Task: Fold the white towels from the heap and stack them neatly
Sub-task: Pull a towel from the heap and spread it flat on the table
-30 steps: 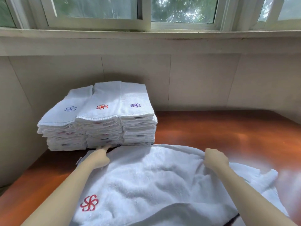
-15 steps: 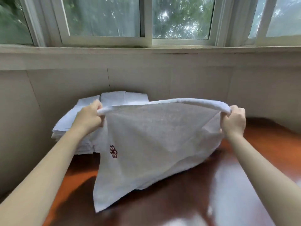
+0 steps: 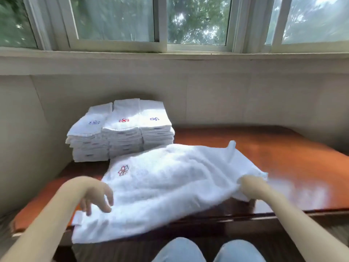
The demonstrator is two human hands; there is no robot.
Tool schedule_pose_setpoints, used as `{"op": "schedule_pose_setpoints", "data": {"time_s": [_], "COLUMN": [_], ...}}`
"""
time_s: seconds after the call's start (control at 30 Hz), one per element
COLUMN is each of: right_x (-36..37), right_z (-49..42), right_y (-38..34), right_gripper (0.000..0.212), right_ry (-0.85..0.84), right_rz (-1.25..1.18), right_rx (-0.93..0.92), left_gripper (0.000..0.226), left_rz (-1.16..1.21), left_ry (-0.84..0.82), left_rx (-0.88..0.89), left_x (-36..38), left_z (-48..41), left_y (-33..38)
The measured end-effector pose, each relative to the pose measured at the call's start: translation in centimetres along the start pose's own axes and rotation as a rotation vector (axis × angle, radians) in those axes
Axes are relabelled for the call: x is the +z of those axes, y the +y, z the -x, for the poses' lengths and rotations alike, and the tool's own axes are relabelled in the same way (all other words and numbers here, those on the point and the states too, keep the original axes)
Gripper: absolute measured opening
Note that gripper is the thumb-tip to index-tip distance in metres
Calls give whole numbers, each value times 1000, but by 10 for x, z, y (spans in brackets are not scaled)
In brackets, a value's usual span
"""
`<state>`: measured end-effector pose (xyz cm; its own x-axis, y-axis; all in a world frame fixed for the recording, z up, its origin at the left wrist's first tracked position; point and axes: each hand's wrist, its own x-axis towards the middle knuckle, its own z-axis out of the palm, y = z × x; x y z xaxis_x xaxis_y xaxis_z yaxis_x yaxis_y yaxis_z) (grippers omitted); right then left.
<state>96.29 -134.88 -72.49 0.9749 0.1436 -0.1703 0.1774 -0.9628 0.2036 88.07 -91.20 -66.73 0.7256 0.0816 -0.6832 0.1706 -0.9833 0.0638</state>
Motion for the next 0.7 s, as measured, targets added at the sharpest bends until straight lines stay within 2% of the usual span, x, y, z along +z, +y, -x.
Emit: {"op": "schedule_pose_setpoints", "data": {"time_s": [0.03, 0.07, 0.17, 0.23, 0.27, 0.4, 0.5, 0.63, 0.67, 0.7], "right_x": [3, 2, -10, -15, -14, 22, 26, 3, 3, 8], "right_z": [4, 7, 2, -11, -17, -20, -13, -8, -6, -6], "right_y": [-4, -7, -15, -23, -27, -38, -41, -40, -39, -37], "right_gripper": [14, 11, 35, 42, 42, 40, 35, 29, 27, 24], "right_ry": [-120, -139, 68, 198, 196, -22, -109, -381, -358, -260], "right_rz": [-36, -61, -309, -579, -608, -224, 34, -46, -81, -106], "right_rx": [-38, -69, 16, 27, 31, 164, 215, 281, 300, 306], "left_gripper": [30, 35, 41, 40, 41, 37, 31, 40, 38, 35], "left_rz": [-30, -82, -57, 68, 93, 95, 98, 110, 98, 85], "left_ry": [44, 157, 463, 541, 572, 754, 801, 762, 763, 776], "left_rx": [-10, 4, 157, 251, 250, 112, 97, -17, -54, -75], "left_x": [10, 18, 39, 55, 64, 88, 84, 71, 70, 70], "left_z": [-9, -18, -45, -63, -71, -89, -94, -97, -100, -103], "left_y": [1, 3, 17, 31, 37, 42, 37, 33, 34, 36]}}
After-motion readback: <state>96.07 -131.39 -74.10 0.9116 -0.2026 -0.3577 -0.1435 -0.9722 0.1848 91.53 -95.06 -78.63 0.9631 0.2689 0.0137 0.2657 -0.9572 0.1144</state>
